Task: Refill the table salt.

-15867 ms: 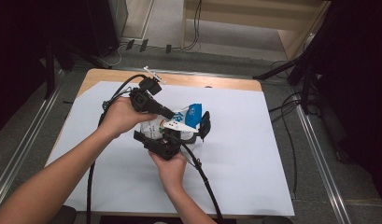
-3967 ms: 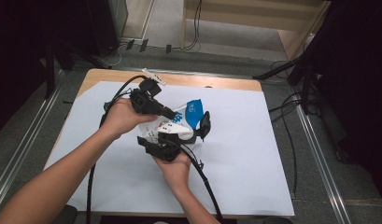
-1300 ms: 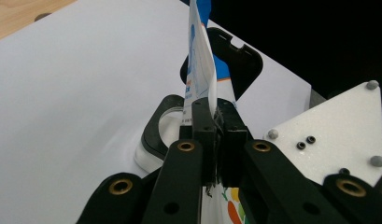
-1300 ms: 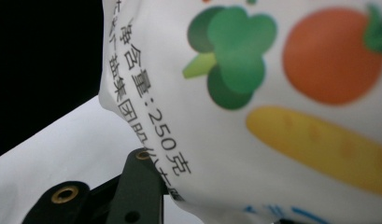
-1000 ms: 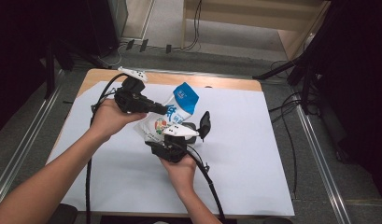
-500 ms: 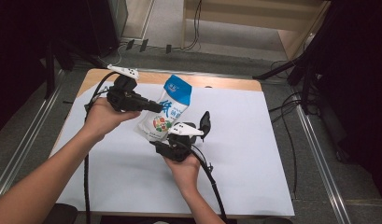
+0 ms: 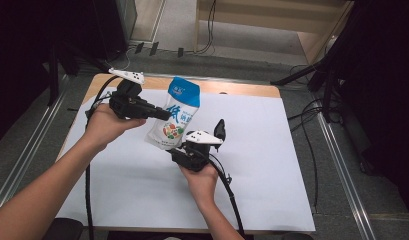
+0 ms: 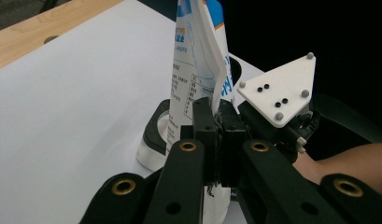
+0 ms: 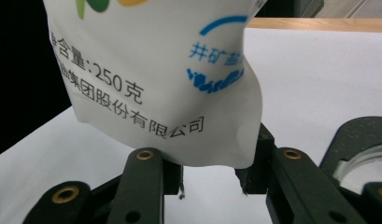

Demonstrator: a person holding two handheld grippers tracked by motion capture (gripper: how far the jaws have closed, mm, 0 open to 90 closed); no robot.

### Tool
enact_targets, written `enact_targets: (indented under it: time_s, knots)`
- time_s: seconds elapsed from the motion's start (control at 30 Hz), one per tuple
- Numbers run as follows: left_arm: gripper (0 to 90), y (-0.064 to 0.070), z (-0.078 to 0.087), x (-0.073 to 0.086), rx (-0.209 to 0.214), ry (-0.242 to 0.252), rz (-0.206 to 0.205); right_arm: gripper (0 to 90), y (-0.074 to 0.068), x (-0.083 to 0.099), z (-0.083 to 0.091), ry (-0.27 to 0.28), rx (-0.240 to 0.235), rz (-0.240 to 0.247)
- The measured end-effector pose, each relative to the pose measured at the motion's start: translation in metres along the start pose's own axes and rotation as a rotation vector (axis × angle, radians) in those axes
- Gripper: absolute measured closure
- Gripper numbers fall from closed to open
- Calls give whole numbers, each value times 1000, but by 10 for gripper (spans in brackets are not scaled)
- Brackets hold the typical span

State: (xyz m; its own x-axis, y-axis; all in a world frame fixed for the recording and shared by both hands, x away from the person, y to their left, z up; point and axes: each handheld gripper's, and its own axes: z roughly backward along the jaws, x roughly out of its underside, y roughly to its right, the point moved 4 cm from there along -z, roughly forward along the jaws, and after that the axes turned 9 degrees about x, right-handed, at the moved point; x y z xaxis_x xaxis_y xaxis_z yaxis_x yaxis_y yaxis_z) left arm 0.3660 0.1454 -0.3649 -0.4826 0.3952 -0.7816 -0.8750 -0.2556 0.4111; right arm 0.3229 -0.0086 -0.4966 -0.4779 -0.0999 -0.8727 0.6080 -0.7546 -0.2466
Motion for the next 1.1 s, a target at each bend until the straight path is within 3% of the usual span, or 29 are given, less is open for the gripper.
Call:
enact_targets:
  time_s: [0.63,1.1]
  knots:
    - [900,2,8,13,-1,-31,-42,687,19,-3,6,-1,40,-14]
    - [900,-3,16,16,-16,43,-36,678,20,-1,6,-32,25,0]
